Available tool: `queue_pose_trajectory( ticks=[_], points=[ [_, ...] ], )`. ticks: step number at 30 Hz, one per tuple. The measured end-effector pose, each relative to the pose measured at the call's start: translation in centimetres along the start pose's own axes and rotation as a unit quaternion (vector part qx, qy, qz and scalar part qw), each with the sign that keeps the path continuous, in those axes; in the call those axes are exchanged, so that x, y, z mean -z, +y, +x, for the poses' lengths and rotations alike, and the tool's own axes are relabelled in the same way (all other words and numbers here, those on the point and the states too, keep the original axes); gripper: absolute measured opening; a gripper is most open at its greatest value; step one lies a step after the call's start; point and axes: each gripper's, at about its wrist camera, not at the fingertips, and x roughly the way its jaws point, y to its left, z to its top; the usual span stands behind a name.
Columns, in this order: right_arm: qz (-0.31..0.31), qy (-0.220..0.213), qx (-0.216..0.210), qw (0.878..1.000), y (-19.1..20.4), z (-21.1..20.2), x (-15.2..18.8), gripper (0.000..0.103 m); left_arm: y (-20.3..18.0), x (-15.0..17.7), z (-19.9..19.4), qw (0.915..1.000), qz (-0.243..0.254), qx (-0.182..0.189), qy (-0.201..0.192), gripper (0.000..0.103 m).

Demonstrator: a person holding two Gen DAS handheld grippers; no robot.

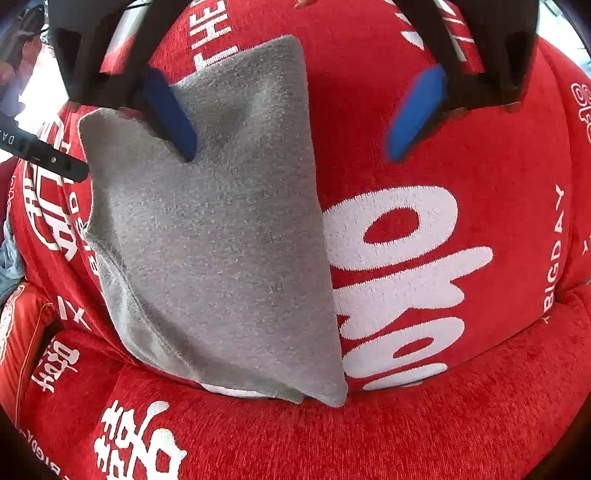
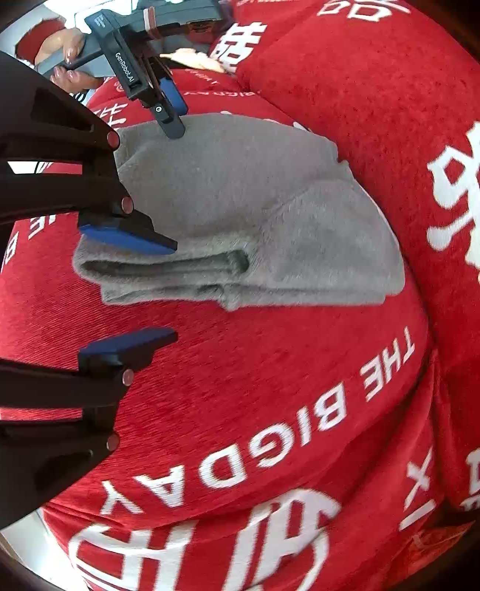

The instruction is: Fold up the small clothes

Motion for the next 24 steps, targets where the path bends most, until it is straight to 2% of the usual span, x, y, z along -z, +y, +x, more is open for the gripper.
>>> queue_pose_trajectory(
  ticks=[4, 8, 14, 22, 24],
  points=[
    [0.022, -0.003, -0.007, 1.0, -0.8, -0.1, 0.2, 0.052, -0.2, 0.1, -0.1, 1.0, 0.004, 0.005, 0.007, 0.103],
    [0.025, -0.004, -0.015, 1.0, -0.9, -0.2, 0.3, 0.062, -0.3, -0.1, 0.3, 0.9998, 0.005, 0.008, 0.018, 0.103],
    [0.027, -0.001, -0.03, 0.999, -0.7, -0.1, 0.2, 0.065, 0.6, -0.2, 0.6, 0.9997, -0.009, 0.01, 0.021, 0.103],
    [0.041, -0.003, -0.065, 0.997, -1.5, -0.1, -1.1, 0.065, 2.4, -0.8, 0.8, 0.9936, -0.05, 0.097, 0.028, 0.103],
    [0.057, -0.008, -0.082, 0.995, -2.2, -0.2, -1.9, 0.065, 2.6, -1.0, 0.8, 0.9922, -0.06, 0.106, 0.025, 0.103]
  ],
)
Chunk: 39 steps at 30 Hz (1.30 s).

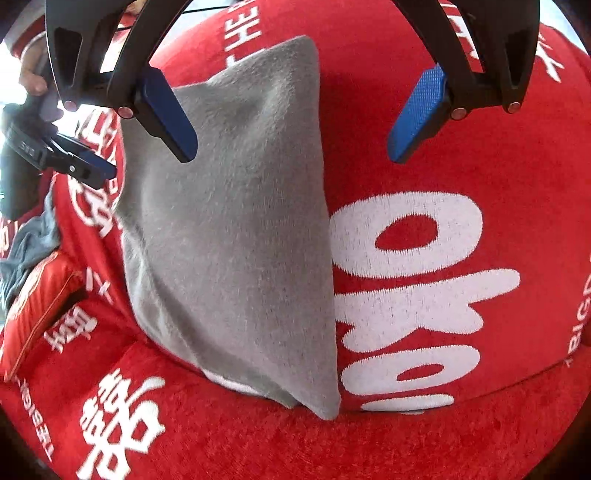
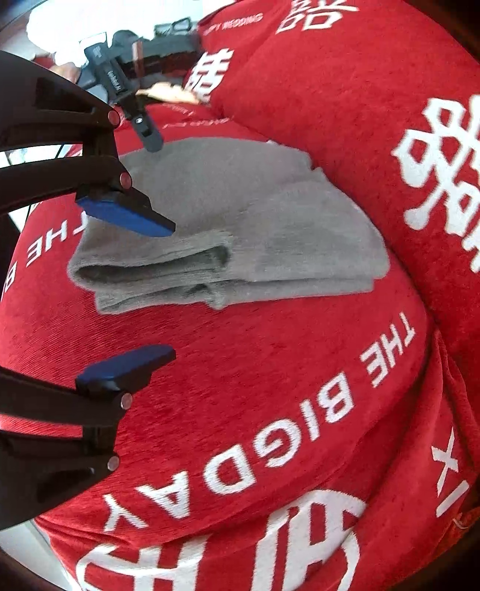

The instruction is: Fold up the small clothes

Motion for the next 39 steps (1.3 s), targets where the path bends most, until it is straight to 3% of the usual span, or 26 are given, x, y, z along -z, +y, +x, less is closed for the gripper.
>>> queue_pose_trajectory(
  ticks=[8, 14, 18, 22, 29, 39],
  points=[
    [0.031, -0.003, -0.033, 0.999, -0.6, 1.0, -3.8, 0.065, -0.5, -0.8, 1.0, 0.9999, -0.005, -0.011, 0.003, 0.103],
    [0.021, 0.015, -0.038, 0.999, -0.1, 2.7, -6.1, 0.065, -0.4, -1.5, 1.5, 0.9999, -0.016, 0.004, 0.002, 0.103],
    [0.017, 0.027, -0.054, 0.998, -0.4, 3.5, -6.8, 0.065, 0.0, -2.1, 1.5, 0.9992, -0.018, 0.035, 0.001, 0.103],
    [0.011, 0.04, -0.072, 0.997, -1.1, 4.2, -7.5, 0.065, 0.8, -2.8, 1.9, 0.9938, -0.026, 0.107, 0.018, 0.103],
    [0.021, 0.058, -0.133, 0.989, -2.7, 4.9, -8.9, 0.067, 0.9, -3.8, 3.1, 0.9854, -0.032, 0.163, 0.035, 0.103],
    [-0.013, 0.105, -0.191, 0.976, -2.1, 6.6, -10.5, 0.068, 0.1, -4.3, 4.8, 0.9873, -0.01, 0.149, 0.053, 0.103]
  ],
)
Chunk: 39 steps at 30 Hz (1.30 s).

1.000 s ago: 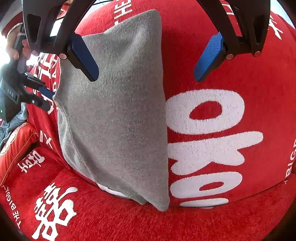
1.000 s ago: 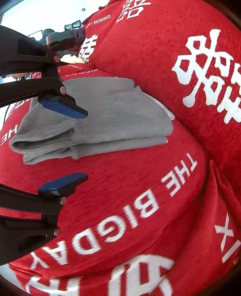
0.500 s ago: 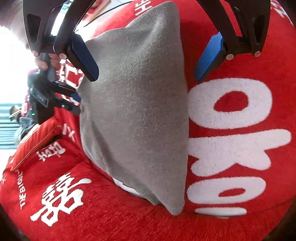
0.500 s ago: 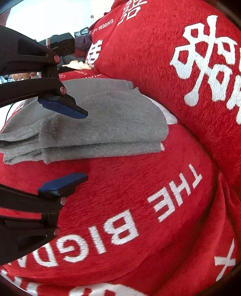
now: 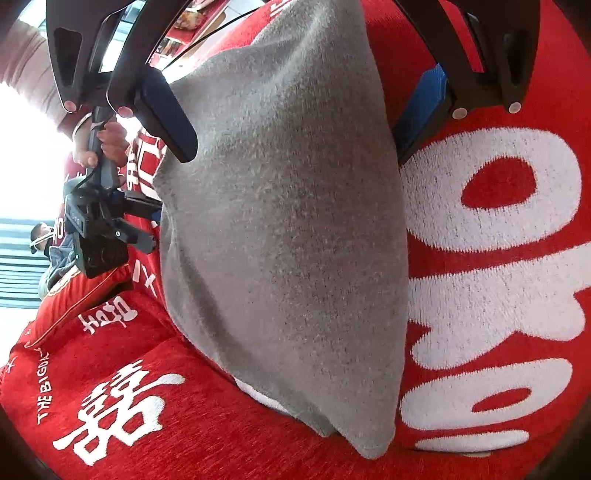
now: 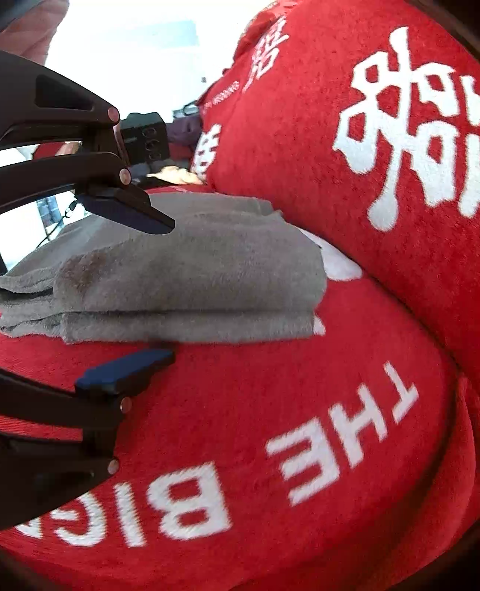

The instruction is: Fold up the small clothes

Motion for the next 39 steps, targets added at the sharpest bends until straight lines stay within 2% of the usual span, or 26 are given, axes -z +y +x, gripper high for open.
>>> queue_pose_trajectory(
  ticks=[6, 10, 11, 12, 13, 14, 15, 18, 20, 23, 30, 34, 39],
  points=[
    [-0.035, 0.041, -0.035, 0.998, 1.2, 2.7, -1.0, 0.069, -0.8, -0.3, -0.1, 0.9999, -0.003, -0.007, -0.008, 0.103],
    [-0.034, 0.039, -0.052, 0.997, 0.9, 3.2, -1.2, 0.068, -0.4, -0.1, 0.2, 0.9999, -0.002, -0.012, -0.008, 0.103],
    [-0.028, 0.035, -0.042, 0.998, 0.8, 3.2, -1.1, 0.064, -0.4, 0.0, 0.2, 0.9999, -0.004, -0.013, -0.009, 0.103],
    [-0.022, 0.034, -0.032, 0.999, 0.5, 2.9, -1.0, 0.059, -0.4, 0.0, 0.1, 0.9998, -0.007, -0.016, -0.011, 0.099],
    [-0.008, 0.034, -0.019, 0.999, 0.2, 3.0, -0.9, 0.045, -0.4, 0.0, 0.0, 0.9995, -0.011, -0.025, -0.017, 0.094],
    [-0.001, 0.033, -0.015, 0.999, 0.0, 2.9, -0.7, 0.037, -0.4, 0.1, -0.3, 0.9987, -0.012, -0.041, -0.026, 0.084],
    [-0.003, 0.028, -0.011, 1.0, 0.2, 2.8, -0.6, 0.036, -0.2, 0.2, -0.6, 0.9985, -0.014, -0.043, -0.031, 0.073],
    [-0.008, 0.013, -0.017, 1.0, 1.4, 2.5, 0.1, 0.032, 0.6, 0.6, -1.8, 0.9984, -0.024, -0.021, -0.047, 0.051],
    [-0.001, 0.008, -0.031, 1.0, 2.0, 2.3, 0.5, 0.032, 0.8, 1.0, -2.7, 0.9984, -0.023, -0.001, -0.052, 0.048],
    [0.013, -0.002, -0.06, 0.998, 2.7, 1.6, 1.3, 0.032, 0.4, 1.5, -3.9, 0.998, -0.014, 0.022, -0.058, 0.048],
    [0.022, -0.013, -0.091, 0.996, 5.5, 0.4, 3.7, 0.032, 0.8, 3.6, -7.7, 0.996, -0.008, 0.05, -0.073, 0.048],
    [0.018, -0.007, -0.102, 0.995, 8.1, 1.0, 5.8, 0.032, 1.7, 5.3, -10.9, 0.9956, -0.001, 0.043, -0.084, 0.048],
    [0.015, 0.013, -0.112, 0.993, 10.7, 4.1, 8.3, 0.032, 4.4, 8.1, -14.4, 0.9953, -0.007, 0.023, -0.093, 0.048]
  ],
)
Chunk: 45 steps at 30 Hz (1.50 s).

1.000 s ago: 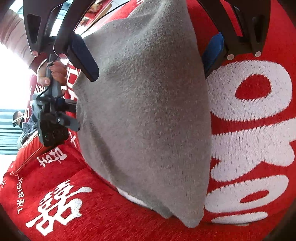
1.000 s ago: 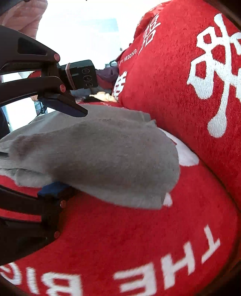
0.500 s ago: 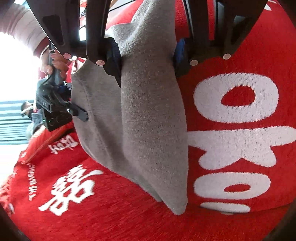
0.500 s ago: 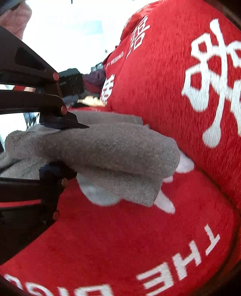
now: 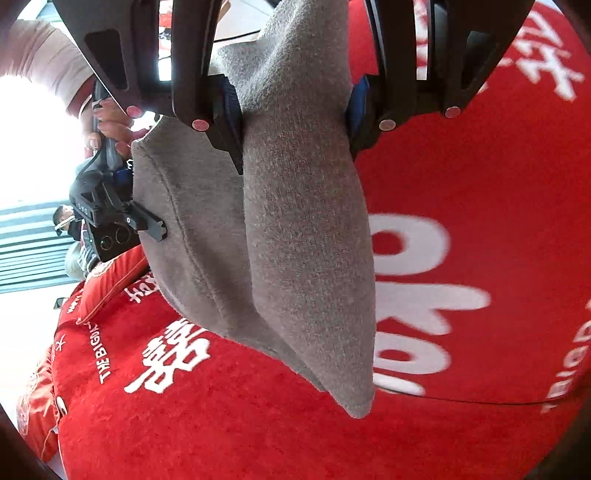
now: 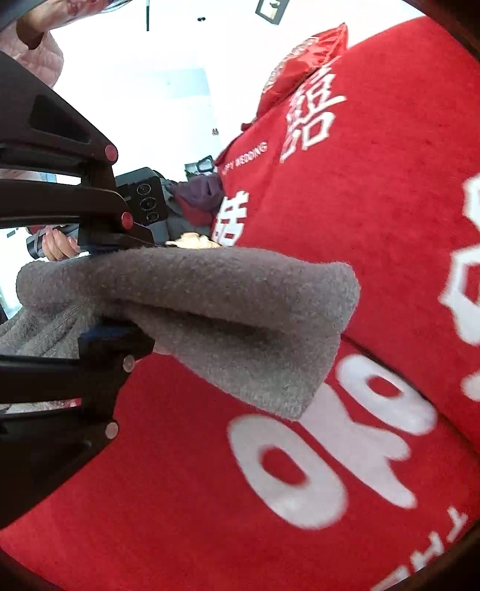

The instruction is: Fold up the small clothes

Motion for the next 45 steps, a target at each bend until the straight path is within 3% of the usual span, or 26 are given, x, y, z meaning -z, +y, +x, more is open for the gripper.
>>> queue_pose_trajectory(
  ticks=[8, 13, 18, 21, 22, 24, 26, 29, 30, 31, 33, 34, 37, 40, 45],
  points=[
    [0.007, 0.046, -0.015, 0.999, 0.5, 8.3, 3.4, 0.032, 5.9, 3.0, -3.6, 0.9984, -0.039, -0.04, -0.013, 0.048],
    [0.011, 0.069, 0.009, 0.998, -1.0, 11.8, 3.6, 0.032, 8.8, 3.8, -3.0, 0.995, -0.042, -0.088, -0.021, 0.048],
    [0.006, 0.072, 0.09, 0.993, -1.7, 13.9, 2.6, 0.035, 10.0, 4.4, -2.6, 0.9922, -0.049, -0.111, -0.027, 0.051],
    [-0.003, 0.051, 0.166, 0.985, -1.8, 12.6, 2.6, 0.05, 9.1, 4.6, -2.8, 0.9879, -0.048, -0.141, -0.041, 0.053],
    [-0.006, 0.045, 0.179, 0.983, -2.3, 11.6, 2.7, 0.064, 8.8, 4.7, -2.9, 0.9859, -0.049, -0.153, -0.045, 0.053],
    [-0.012, 0.031, 0.197, 0.98, -1.7, 10.4, 3.2, 0.067, 8.5, 4.8, -3.2, 0.9826, -0.052, -0.171, -0.051, 0.07],
    [-0.016, 0.02, 0.204, 0.979, -1.1, 9.4, 4.1, 0.067, 8.3, 5.1, -3.7, 0.9789, -0.047, -0.189, -0.062, 0.08],
    [-0.025, 0.016, 0.199, 0.98, 0.0, 9.2, 5.6, 0.067, 7.7, 5.0, -4.1, 0.9744, -0.034, -0.21, -0.071, 0.081],
    [-0.027, 0.016, 0.195, 0.98, 0.2, 9.4, 6.0, 0.067, 7.6, 5.0, -4.2, 0.9724, -0.031, -0.22, -0.071, 0.096],
    [-0.026, 0.017, 0.191, 0.981, 0.2, 9.6, 6.4, 0.067, 7.5, 4.9, -4.2, 0.9705, -0.029, -0.229, -0.071, 0.103],
    [-0.021, 0.018, 0.186, 0.982, -0.1, 10.3, 6.7, 0.067, 7.4, 5.0, -4.1, 0.9646, -0.019, -0.254, -0.069, 0.103],
    [-0.016, 0.019, 0.189, 0.982, -0.4, 10.8, 6.7, 0.063, 7.3, 4.9, -4.0, 0.9625, -0.017, -0.262, -0.067, 0.103],
    [-0.027, 0.028, 0.217, 0.975, -0.3, 11.5, 6.4, 0.01, 7.0, 5.2, -5.0, 0.9574, -0.016, -0.278, -0.078, 0.103],
    [-0.093, 0.028, 0.246, 0.965, 2.4, 11.5, 6.6, 0.009, 6.5, 5.2, -6.1, 0.9525, -0.015, -0.289, -0.096, 0.103],
    [-0.167, 0.052, 0.35, 0.92, 2.9, 12.7, 7.0, 0.009, 7.1, 5.2, -5.7, 0.9552, -0.023, -0.282, -0.087, 0.103]
  ],
)
